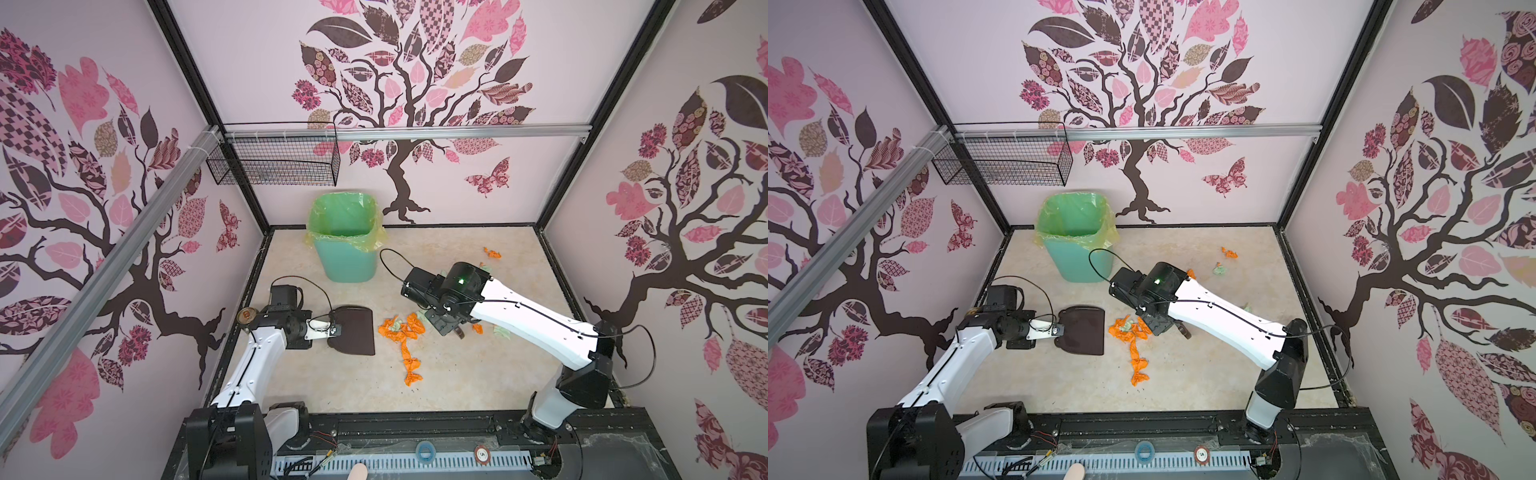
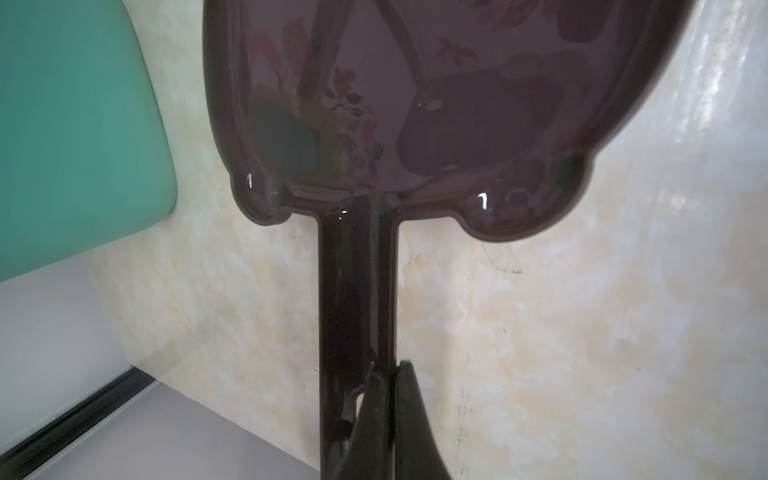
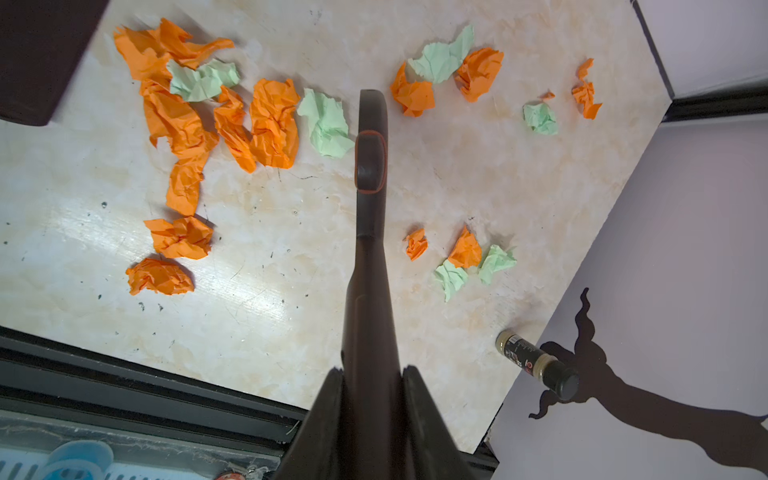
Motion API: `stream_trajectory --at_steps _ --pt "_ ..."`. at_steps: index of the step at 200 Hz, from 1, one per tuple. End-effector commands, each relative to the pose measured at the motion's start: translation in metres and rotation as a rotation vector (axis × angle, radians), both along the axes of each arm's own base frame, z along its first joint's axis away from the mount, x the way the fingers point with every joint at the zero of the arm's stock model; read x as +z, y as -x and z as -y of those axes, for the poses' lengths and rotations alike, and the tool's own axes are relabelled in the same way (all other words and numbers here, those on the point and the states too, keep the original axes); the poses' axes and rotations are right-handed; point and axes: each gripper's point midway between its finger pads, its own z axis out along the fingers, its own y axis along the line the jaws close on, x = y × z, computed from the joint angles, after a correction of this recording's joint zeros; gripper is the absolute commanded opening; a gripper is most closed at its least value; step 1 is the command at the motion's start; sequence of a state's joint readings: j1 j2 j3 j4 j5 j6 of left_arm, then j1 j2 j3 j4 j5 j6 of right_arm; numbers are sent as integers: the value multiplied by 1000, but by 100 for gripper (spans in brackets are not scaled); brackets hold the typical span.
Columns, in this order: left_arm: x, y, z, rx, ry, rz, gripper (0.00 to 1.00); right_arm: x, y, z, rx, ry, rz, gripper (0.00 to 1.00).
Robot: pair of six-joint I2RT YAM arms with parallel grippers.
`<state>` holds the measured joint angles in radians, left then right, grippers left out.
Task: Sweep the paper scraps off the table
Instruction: 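Push the gathered scraps with the brush into the dustpan held by the left gripper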
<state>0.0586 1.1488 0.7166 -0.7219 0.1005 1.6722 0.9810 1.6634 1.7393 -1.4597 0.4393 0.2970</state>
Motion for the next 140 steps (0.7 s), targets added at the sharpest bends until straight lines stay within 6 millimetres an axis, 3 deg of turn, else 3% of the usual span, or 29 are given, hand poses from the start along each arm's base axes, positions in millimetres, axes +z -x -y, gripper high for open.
stream_trajectory --at_steps 1,49,94,140 --pt "2 -8 0 15 2 40 0 7 -8 12 -57 -9 13 0" --pt "-7 -4 5 -17 -34 32 0 -17 -23 -9 -5 44 -68 0" --pt "-9 -1 21 -48 -33 27 0 -38 -23 -19 10 73 -138 0" --pt "-16 -1 25 -35 -25 4 0 -48 -15 -44 48 4 -235 0"
